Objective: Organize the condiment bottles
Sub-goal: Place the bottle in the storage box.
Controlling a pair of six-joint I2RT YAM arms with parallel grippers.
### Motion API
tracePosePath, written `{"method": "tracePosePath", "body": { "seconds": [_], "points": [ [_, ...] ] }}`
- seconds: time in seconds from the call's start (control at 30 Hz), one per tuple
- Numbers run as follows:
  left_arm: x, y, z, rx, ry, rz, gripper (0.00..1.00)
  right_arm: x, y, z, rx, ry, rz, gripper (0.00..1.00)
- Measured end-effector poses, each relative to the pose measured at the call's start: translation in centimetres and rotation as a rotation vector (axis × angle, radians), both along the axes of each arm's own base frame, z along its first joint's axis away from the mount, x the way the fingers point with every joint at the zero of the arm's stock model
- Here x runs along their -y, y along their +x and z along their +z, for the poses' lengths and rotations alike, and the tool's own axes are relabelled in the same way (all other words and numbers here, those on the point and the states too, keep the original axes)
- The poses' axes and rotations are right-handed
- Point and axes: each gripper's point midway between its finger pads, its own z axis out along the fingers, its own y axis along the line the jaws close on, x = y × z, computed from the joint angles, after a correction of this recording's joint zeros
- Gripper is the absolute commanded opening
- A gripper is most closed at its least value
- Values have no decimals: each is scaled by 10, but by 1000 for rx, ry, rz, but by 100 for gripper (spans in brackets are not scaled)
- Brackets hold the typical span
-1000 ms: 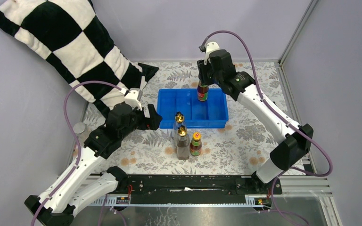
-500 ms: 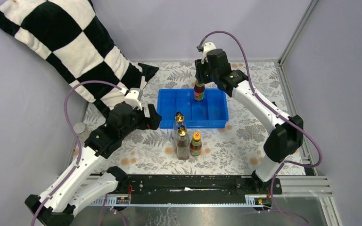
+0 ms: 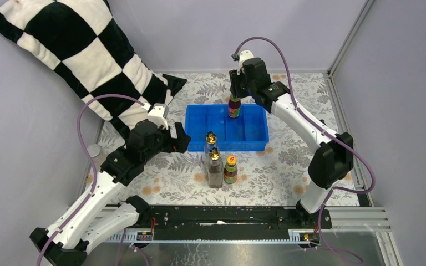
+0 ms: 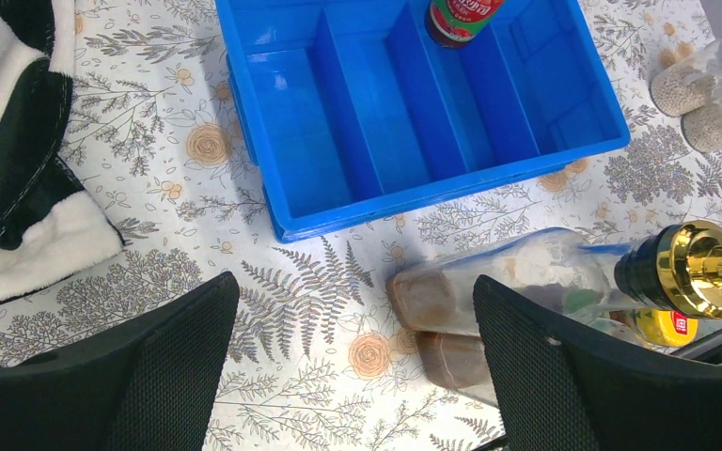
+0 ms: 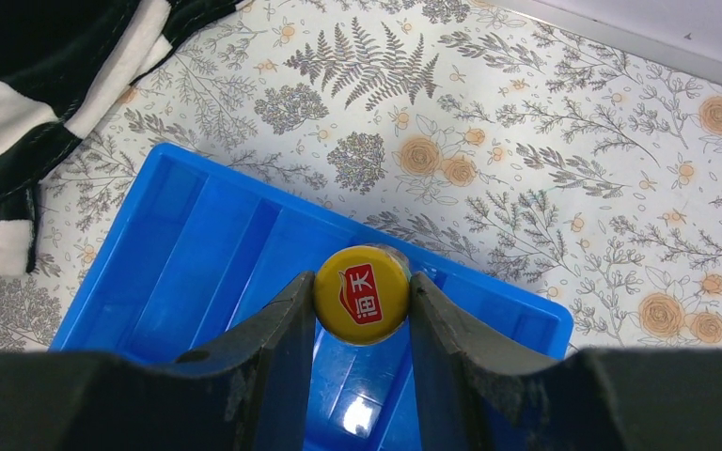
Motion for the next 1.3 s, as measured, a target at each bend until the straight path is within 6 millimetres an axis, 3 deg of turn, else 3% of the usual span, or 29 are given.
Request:
{"method": "tracePosePath", "body": {
  "seconds": [0.23, 0.9, 1.3],
  "points": [
    [0, 0, 0, 0, 0, -1, 99, 2, 3, -6, 5, 5, -7, 19],
    [-1, -1, -6, -10, 11, -3, 99, 5, 2, -54, -54, -17, -20, 19],
    [-1, -1, -7, -11, 12, -3, 99, 3, 7, -53, -35, -2, -24, 19]
  ]
}}
